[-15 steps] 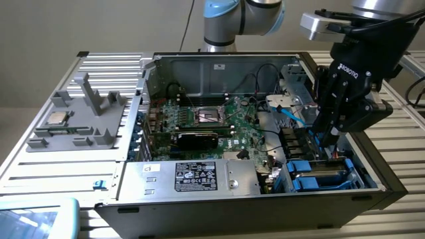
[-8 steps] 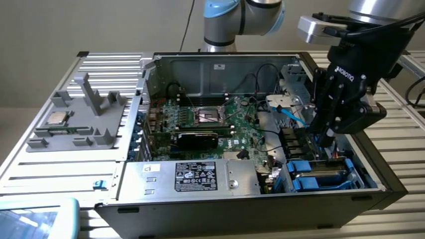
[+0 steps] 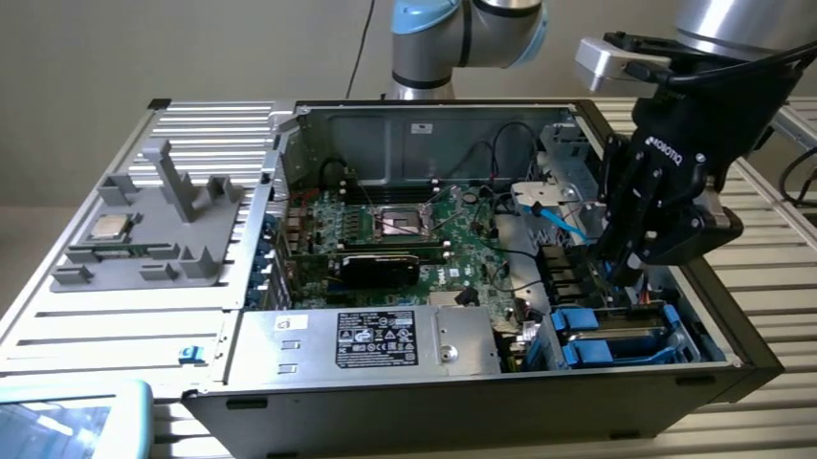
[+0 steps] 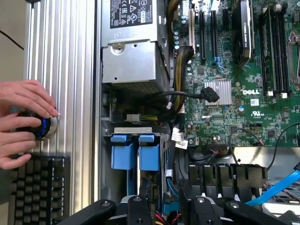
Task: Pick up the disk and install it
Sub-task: 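Insert the first disk wire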
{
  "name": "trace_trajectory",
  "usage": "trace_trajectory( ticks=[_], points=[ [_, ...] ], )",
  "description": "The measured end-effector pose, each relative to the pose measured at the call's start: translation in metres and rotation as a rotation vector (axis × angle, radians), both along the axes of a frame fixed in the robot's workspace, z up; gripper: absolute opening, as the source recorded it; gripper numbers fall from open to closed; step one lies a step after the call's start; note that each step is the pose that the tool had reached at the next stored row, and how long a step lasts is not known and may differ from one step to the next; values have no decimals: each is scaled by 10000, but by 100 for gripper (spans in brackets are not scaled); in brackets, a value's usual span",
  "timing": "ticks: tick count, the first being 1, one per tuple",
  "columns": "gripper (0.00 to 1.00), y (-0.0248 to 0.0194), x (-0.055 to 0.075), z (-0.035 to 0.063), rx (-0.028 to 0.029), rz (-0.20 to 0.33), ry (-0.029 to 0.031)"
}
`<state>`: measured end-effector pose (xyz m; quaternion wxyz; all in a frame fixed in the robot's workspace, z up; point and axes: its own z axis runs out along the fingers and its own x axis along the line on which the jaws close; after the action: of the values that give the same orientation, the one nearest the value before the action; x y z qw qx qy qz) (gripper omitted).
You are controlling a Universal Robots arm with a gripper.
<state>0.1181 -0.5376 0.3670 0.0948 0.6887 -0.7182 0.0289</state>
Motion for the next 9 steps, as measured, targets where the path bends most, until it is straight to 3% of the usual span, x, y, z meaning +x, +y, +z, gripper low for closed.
trace_trajectory(
  ticks=[6, 9],
  points=[
    [37, -23, 1, -22, 385, -98, 0],
    [37, -54, 0, -24, 505, -138, 0]
  ],
)
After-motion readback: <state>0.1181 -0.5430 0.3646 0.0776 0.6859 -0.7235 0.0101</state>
